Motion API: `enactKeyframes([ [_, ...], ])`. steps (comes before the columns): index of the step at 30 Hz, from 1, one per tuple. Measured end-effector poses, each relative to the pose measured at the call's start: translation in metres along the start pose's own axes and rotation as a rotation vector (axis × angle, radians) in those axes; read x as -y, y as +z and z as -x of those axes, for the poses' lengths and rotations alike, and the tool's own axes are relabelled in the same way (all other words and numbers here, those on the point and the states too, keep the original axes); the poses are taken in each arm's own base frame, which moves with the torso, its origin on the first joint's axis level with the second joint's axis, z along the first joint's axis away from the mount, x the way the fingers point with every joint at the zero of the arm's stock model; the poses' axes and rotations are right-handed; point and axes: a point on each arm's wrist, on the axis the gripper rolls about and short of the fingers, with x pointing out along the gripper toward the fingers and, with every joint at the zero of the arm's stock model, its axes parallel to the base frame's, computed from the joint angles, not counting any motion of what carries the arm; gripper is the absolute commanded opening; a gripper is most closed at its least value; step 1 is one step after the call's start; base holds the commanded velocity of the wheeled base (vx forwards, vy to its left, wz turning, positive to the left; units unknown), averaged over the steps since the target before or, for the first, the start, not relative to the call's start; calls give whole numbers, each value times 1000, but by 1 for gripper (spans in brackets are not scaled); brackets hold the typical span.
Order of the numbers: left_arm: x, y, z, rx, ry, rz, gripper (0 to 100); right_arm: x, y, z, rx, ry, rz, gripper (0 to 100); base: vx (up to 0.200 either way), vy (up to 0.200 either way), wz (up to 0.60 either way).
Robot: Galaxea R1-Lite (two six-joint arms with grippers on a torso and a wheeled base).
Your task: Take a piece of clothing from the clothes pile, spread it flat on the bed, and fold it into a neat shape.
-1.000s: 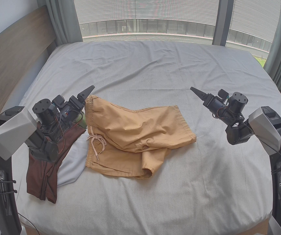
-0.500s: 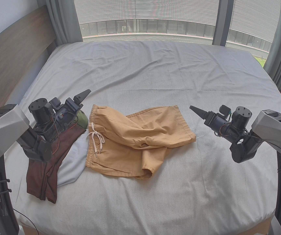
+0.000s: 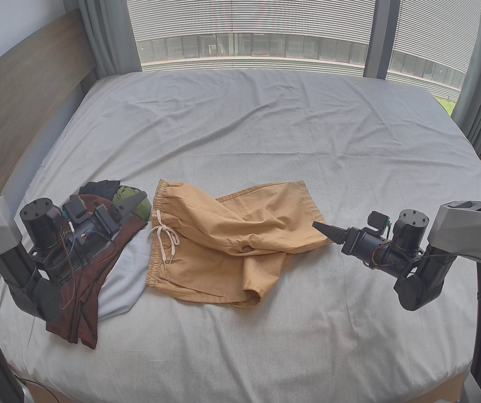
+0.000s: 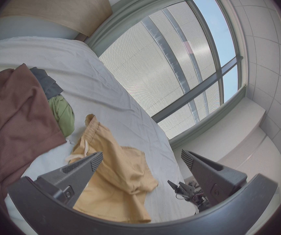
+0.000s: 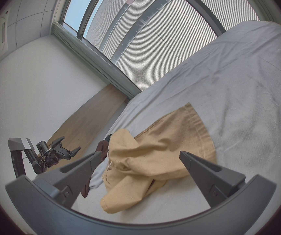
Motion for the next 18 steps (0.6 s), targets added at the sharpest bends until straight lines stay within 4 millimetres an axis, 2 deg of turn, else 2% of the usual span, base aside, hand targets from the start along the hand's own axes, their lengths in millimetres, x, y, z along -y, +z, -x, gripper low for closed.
enactKeyframes([
  [7,3,-17,27,-71,17,-189,100,-1,-25,3,-74,-17,3,100,0,0,0],
  [13,1,-23,32,-99,28,-209,100,6,-46,0,-127,-30,-3,100,0,0,0],
  [18,0,-24,32,-101,30,-208,100,12,-55,-5,-141,-31,-4,100,0,0,0],
])
